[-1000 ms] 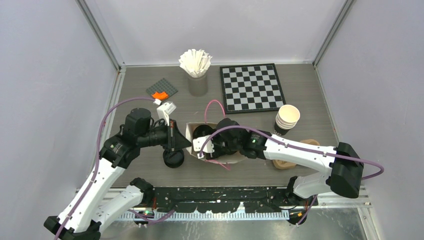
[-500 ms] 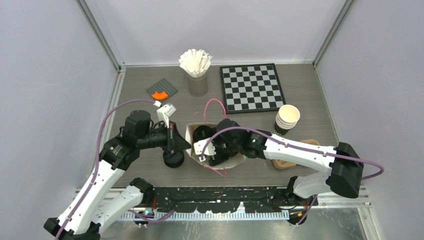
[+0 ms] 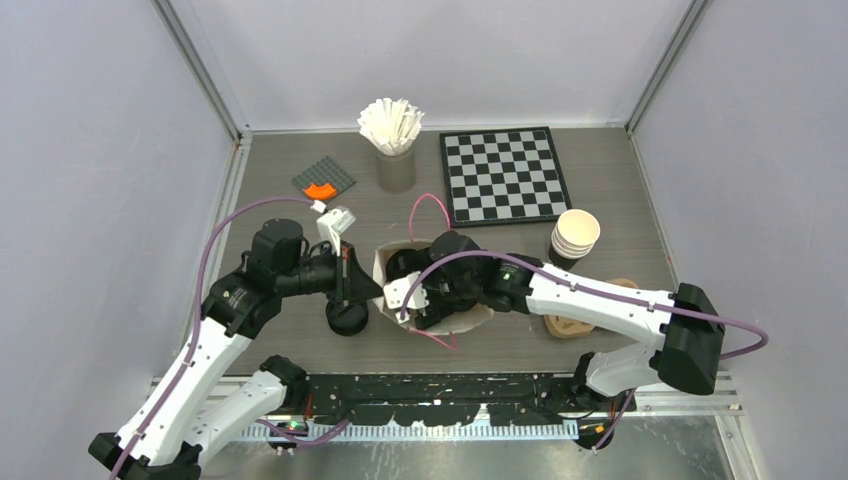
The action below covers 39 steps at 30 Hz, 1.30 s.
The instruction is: Pack the takeout coffee
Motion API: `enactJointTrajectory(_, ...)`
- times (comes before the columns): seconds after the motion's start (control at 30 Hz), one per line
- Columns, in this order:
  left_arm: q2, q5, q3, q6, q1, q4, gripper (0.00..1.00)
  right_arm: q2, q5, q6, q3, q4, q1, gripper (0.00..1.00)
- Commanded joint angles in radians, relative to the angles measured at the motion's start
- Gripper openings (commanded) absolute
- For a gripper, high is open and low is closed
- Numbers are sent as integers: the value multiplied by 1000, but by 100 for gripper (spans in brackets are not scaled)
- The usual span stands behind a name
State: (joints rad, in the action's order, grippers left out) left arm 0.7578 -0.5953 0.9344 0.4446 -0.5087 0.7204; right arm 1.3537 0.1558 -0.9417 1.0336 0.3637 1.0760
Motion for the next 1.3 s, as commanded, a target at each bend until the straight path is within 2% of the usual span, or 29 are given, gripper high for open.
enactJointTrajectory(0.0, -8, -24, 1, -15, -2, -60, 0, 36, 15, -10, 56, -16, 1, 92)
enactJointTrajectory(0.4, -15, -30, -5, -7, -2, -64, 0, 112, -4, 29, 73, -50, 0, 92)
enactJointTrajectory(0.6, -15, -28, -6, -1, -2, -67, 0, 102, -24, 49, 58, -60, 1, 82)
enactJointTrajectory(0.77, -20, -9, -1, 3, -2, -55, 0, 84, -33, 47, 50, -62, 0, 64)
enactJointTrajectory(0.93, -21, 9, 6, 3, -2, -41, 0, 71, -36, 40, 46, -61, 0, 58)
enactJointTrajectory(1.13, -33, 28, 3, 6, -2, -34, 0, 43, -39, 24, 44, -56, 1, 56)
enactJointTrajectory(1.27, -37, 32, 1, 6, -2, -31, 0, 13, -28, 2, 44, -48, 0, 49)
